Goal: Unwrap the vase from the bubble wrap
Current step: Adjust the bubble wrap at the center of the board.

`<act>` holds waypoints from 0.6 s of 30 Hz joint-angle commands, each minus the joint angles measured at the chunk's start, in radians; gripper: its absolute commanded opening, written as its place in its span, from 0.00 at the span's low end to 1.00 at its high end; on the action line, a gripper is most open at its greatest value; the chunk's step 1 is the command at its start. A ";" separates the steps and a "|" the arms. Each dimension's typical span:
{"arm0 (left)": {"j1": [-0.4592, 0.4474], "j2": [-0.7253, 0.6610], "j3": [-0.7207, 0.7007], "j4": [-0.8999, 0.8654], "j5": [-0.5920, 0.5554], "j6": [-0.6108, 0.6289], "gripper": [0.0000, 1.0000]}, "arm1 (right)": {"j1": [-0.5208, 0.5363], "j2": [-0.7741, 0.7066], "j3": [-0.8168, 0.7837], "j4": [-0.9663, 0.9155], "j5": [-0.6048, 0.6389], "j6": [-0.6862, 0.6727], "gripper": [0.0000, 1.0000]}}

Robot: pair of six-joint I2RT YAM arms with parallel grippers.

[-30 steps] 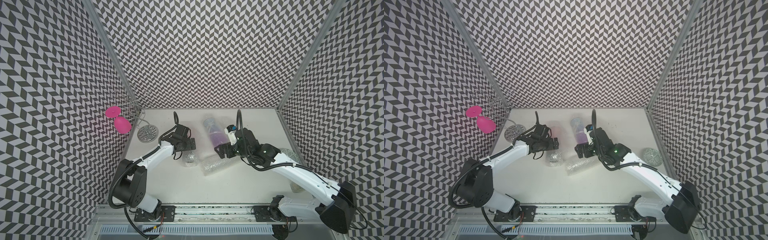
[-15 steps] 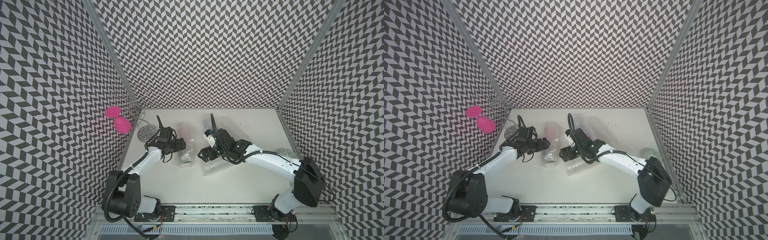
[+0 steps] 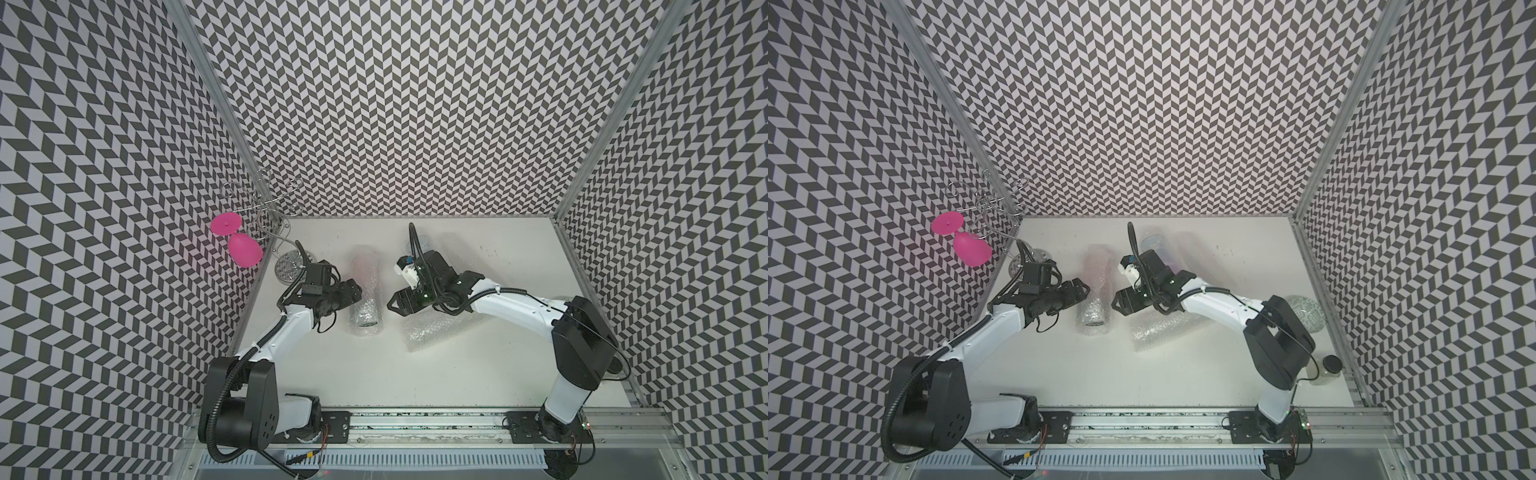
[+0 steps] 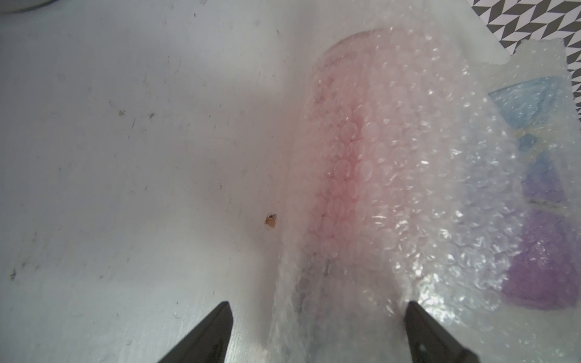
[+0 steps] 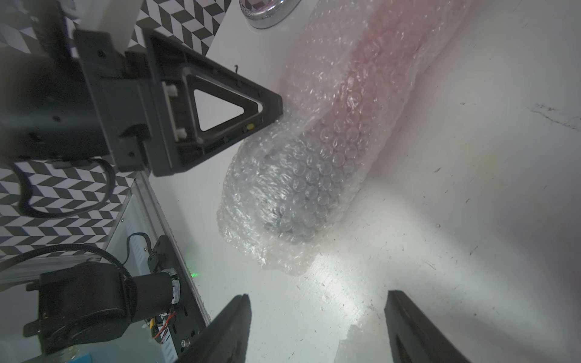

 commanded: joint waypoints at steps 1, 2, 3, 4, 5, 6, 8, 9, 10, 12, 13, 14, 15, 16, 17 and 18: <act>0.013 0.019 -0.048 -0.124 -0.011 0.008 0.84 | -0.003 0.060 0.052 0.023 -0.037 -0.027 0.70; 0.014 0.020 -0.047 -0.127 -0.011 0.010 0.84 | -0.003 0.073 0.058 0.021 -0.035 -0.032 0.71; 0.018 0.019 -0.049 -0.126 -0.011 0.008 0.84 | -0.003 0.082 0.059 0.025 -0.034 -0.036 0.71; 0.022 0.012 -0.059 -0.122 -0.011 0.004 0.83 | -0.003 0.092 0.061 0.030 -0.035 -0.040 0.72; 0.030 0.002 -0.070 -0.115 -0.009 -0.002 0.83 | -0.003 0.102 0.065 0.030 -0.040 -0.043 0.72; 0.035 -0.006 -0.081 -0.110 -0.011 -0.006 0.82 | -0.003 0.113 0.067 0.031 -0.047 -0.047 0.74; 0.041 -0.016 -0.086 -0.105 -0.013 -0.009 0.82 | 0.005 0.129 0.075 0.017 -0.050 -0.069 0.76; 0.044 -0.012 -0.080 -0.108 -0.011 -0.008 0.82 | 0.008 0.129 0.069 0.010 -0.051 -0.082 0.77; 0.047 -0.008 -0.071 -0.114 -0.009 -0.002 0.82 | 0.009 0.117 0.046 0.019 -0.050 -0.085 0.78; 0.050 0.000 -0.066 -0.122 -0.012 0.008 0.82 | 0.008 0.078 -0.040 0.080 -0.079 -0.075 0.81; 0.050 -0.001 -0.071 -0.117 -0.011 0.008 0.82 | 0.010 0.062 -0.082 0.120 -0.103 -0.064 0.82; 0.052 -0.001 -0.075 -0.111 -0.005 0.007 0.82 | 0.011 0.056 -0.117 0.153 -0.129 -0.053 0.83; 0.052 0.000 -0.076 -0.109 -0.003 0.008 0.82 | 0.014 0.058 -0.135 0.174 -0.150 -0.049 0.83; 0.052 0.005 -0.074 -0.112 0.000 0.007 0.83 | 0.018 0.066 -0.144 0.191 -0.171 -0.044 0.83; 0.052 0.010 -0.074 -0.113 0.001 0.004 0.83 | 0.023 0.077 -0.143 0.203 -0.188 -0.043 0.83; 0.053 0.014 -0.077 -0.112 0.003 0.002 0.83 | 0.027 0.085 -0.138 0.209 -0.197 -0.043 0.83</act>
